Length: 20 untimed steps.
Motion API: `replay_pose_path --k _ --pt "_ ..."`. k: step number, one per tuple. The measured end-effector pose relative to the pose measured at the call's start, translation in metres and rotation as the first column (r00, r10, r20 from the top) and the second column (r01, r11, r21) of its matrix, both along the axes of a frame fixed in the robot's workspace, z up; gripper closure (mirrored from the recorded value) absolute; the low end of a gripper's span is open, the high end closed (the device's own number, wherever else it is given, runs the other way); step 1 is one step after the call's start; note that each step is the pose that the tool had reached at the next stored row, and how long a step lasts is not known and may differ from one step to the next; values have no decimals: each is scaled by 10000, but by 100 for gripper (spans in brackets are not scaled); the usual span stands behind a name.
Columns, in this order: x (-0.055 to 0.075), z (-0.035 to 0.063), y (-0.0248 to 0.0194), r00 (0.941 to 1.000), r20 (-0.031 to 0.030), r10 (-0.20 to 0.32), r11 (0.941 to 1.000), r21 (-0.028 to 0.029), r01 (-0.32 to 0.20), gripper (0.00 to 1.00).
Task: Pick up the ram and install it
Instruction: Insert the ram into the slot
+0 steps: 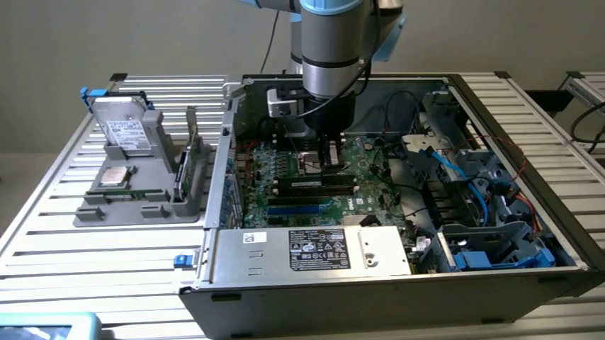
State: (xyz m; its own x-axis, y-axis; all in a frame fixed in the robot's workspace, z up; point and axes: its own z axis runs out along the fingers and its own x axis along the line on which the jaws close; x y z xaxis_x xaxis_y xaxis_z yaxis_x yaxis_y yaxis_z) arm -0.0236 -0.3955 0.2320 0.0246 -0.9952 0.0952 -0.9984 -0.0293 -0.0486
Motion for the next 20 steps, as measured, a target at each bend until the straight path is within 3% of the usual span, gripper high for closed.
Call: replay_pose_path --k 20 --pt "-27 -38 0 10000 86 2 10000 -11 -2 86"
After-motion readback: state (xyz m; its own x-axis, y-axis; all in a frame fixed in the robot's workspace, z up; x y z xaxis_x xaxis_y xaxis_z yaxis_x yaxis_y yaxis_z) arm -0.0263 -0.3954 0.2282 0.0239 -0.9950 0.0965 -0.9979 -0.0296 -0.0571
